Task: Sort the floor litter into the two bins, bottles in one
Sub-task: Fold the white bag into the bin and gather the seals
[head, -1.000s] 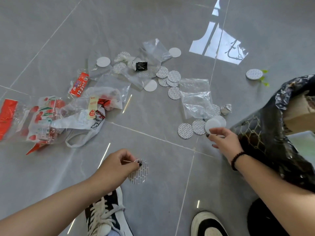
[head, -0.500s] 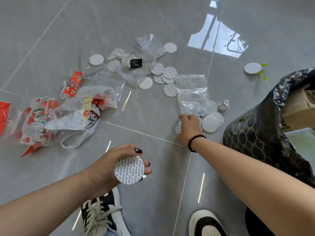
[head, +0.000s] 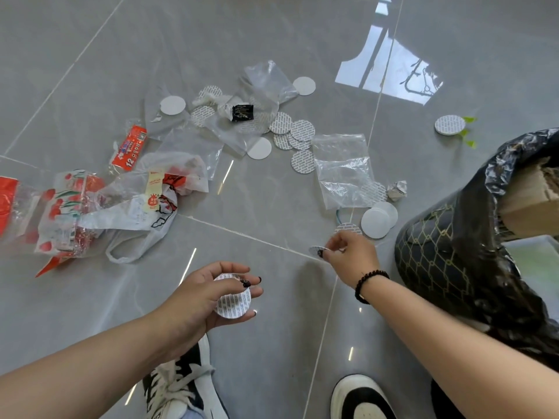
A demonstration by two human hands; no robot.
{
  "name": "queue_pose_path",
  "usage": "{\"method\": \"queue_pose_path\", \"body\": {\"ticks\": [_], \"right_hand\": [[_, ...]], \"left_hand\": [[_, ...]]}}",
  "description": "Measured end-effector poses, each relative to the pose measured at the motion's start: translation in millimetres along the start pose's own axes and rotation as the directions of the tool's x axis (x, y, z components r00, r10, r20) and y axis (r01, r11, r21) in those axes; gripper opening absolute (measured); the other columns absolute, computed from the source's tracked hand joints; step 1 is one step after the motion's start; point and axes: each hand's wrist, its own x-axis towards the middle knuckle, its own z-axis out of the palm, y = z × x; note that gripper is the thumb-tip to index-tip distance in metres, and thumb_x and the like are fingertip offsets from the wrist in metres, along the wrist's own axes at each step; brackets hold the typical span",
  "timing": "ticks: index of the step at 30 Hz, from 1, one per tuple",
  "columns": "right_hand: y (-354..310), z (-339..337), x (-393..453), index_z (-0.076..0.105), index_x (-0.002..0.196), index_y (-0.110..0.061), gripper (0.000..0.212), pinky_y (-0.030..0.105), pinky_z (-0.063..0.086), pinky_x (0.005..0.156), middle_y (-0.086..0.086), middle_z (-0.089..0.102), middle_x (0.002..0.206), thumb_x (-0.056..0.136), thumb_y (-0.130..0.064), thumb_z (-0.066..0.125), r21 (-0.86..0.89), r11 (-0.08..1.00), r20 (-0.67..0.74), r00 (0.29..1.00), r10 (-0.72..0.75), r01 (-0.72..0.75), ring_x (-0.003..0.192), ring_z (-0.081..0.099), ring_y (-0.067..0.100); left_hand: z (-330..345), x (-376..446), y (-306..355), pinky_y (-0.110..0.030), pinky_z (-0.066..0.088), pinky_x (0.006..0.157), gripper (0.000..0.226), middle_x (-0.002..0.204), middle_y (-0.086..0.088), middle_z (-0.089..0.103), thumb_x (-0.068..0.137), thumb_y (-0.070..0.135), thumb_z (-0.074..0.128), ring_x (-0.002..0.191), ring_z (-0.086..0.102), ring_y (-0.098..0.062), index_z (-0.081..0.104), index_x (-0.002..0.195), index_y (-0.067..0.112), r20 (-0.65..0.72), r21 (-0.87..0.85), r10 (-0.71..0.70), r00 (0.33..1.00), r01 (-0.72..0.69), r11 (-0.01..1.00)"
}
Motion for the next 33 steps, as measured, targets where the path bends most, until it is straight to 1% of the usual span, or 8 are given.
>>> {"method": "queue_pose_path", "body": {"ticks": [4,7,12,15,18,24,29,33], "right_hand": [[-27,9,-37,0.060,0.069,-0.013,0.022,0.020,0.039,0.047,0.004,0.063,0.066,0.076,0.001,0.074,0.621,0.694,0.453,0.889,0.063,-0.366,0.052,0.051,0.012],[-42,17,-66,0.066,0.069,-0.013,0.016,0.019,0.043,0.047,0.005,0.064,0.066,0.077,-0.001,0.074,0.587,0.734,0.568,0.820,-0.071,-0.343,0.049,0.055,0.010],[-46,22,-68,0.069,0.074,-0.010,0.011,0.022,0.050,0.055,-0.003,0.063,0.055,0.084,-0.014,0.072,0.469,0.868,0.472,0.877,-0.090,-0.164,0.049,0.060,0.007],[-28,16,-31,0.065,0.074,-0.015,0.011,0.024,0.047,0.060,-0.002,0.063,0.064,0.081,-0.012,0.074,0.440,0.888,0.133,0.988,0.082,-0.133,0.055,0.059,0.006],[-1,-3,13,0.062,0.101,-0.015,0.028,0.031,0.049,0.083,0.006,0.060,0.102,0.077,-0.019,0.075,0.116,0.980,-0.151,0.972,0.181,-0.164,0.088,0.061,0.020],[23,-20,44,0.049,0.126,-0.017,0.051,0.040,0.045,0.096,0.010,0.038,0.127,0.080,-0.023,0.070,-0.319,0.937,-0.067,0.990,0.126,-0.141,0.114,0.047,0.031],[15,-24,40,0.053,0.095,-0.017,0.025,0.033,0.048,0.077,0.006,0.048,0.106,0.078,-0.019,0.072,-0.196,0.955,-0.120,0.973,0.200,-0.220,0.098,0.053,0.026],[-23,-30,16,0.061,0.076,-0.013,0.012,0.022,0.049,0.050,0.008,0.062,0.082,0.084,-0.014,0.071,0.399,0.862,0.207,0.946,0.248,-0.313,0.069,0.058,0.018]], "left_hand": [[-2,6,0,-0.044,0.060,0.075,0.025,0.109,-0.014,0.072,0.088,-0.003,0.061,0.099,0.071,-0.026,0.062,0.112,0.005,-0.009,0.058,-0.001,1.000,0.001,0.998],[1,6,-3,-0.042,0.059,0.076,0.041,0.109,-0.018,0.071,0.073,0.003,0.076,0.093,0.071,-0.031,0.062,0.111,0.008,0.077,0.119,-0.045,0.996,0.036,0.992],[2,4,-9,-0.038,0.055,0.077,0.037,0.101,-0.022,0.071,0.067,0.008,0.080,0.084,0.070,-0.030,0.067,0.101,0.004,0.082,0.233,-0.018,0.996,-0.001,0.973],[-6,1,-11,-0.032,0.056,0.068,0.057,0.096,-0.020,0.072,0.047,0.027,0.095,0.077,0.068,-0.026,0.073,0.096,0.008,0.153,0.277,-0.070,0.986,0.025,0.961],[-9,-3,-13,-0.029,0.054,0.057,0.054,0.085,-0.017,0.071,0.058,0.020,0.089,0.068,0.066,-0.023,0.070,0.108,0.012,0.177,0.285,-0.117,0.977,0.063,0.956],[-2,-6,-7,-0.033,0.056,0.052,0.023,0.099,-0.015,0.073,0.093,0.010,0.059,0.083,0.072,-0.033,0.062,0.116,0.014,0.176,0.308,-0.172,0.969,0.112,0.945],[-4,-5,-6,-0.033,0.057,0.052,0.020,0.102,-0.013,0.072,0.096,0.014,0.057,0.088,0.072,-0.032,0.065,0.114,0.016,0.177,0.274,-0.151,0.973,0.098,0.957],[-7,1,2,-0.039,0.057,0.063,0.039,0.101,-0.010,0.069,0.071,0.016,0.075,0.077,0.068,-0.021,0.071,0.109,0.017,0.176,0.165,-0.052,0.983,0.022,0.986]]}}
